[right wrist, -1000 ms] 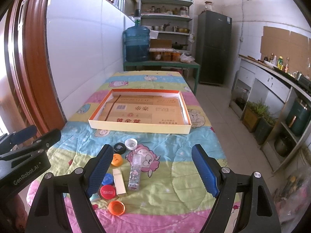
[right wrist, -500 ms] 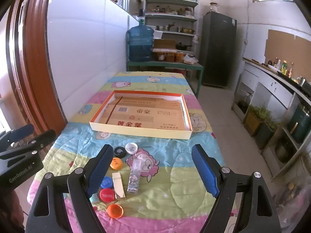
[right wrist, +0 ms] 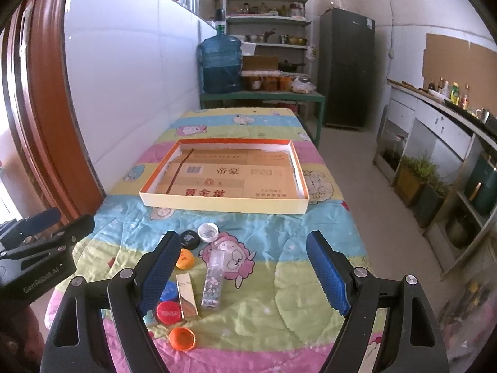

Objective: Organize rigid objects

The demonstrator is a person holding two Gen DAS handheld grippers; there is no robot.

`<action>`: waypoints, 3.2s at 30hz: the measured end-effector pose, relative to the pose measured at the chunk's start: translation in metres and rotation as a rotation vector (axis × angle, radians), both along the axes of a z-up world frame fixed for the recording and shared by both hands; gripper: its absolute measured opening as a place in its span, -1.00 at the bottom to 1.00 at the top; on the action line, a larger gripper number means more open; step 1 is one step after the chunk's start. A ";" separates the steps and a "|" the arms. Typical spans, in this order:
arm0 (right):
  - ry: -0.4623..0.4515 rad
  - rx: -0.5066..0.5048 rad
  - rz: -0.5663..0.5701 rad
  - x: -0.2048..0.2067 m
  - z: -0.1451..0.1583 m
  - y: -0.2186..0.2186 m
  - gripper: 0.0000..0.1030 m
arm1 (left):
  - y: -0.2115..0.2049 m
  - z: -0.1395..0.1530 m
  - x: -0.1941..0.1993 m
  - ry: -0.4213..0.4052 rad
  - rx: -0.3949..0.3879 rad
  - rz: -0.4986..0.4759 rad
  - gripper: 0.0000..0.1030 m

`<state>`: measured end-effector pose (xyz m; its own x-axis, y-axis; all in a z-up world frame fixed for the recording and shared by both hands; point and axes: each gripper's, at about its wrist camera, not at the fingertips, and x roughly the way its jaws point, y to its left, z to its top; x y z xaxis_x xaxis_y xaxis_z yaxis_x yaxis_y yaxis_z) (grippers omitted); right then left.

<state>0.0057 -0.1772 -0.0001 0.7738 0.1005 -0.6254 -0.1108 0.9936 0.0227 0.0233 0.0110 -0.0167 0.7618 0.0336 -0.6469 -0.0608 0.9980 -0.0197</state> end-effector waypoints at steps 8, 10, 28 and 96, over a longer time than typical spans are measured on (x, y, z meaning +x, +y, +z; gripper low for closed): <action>0.014 0.004 0.005 0.007 -0.004 0.004 0.63 | 0.002 -0.005 0.008 0.010 -0.004 -0.002 0.26; 0.018 0.005 0.006 0.009 -0.006 0.004 0.63 | 0.002 -0.006 0.008 0.011 -0.010 -0.002 0.26; 0.123 -0.003 -0.010 0.020 -0.054 -0.005 0.63 | -0.013 -0.088 0.015 0.238 -0.156 -0.064 0.14; 0.245 0.111 0.074 0.060 -0.084 0.002 -0.61 | 0.007 -0.068 0.049 0.132 -0.128 -0.180 -0.57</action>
<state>0.0654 -0.1749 -0.0846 0.5891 0.2295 -0.7748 -0.1606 0.9729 0.1662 0.0726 0.0179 -0.0850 0.6565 -0.1836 -0.7317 0.1073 0.9828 -0.1504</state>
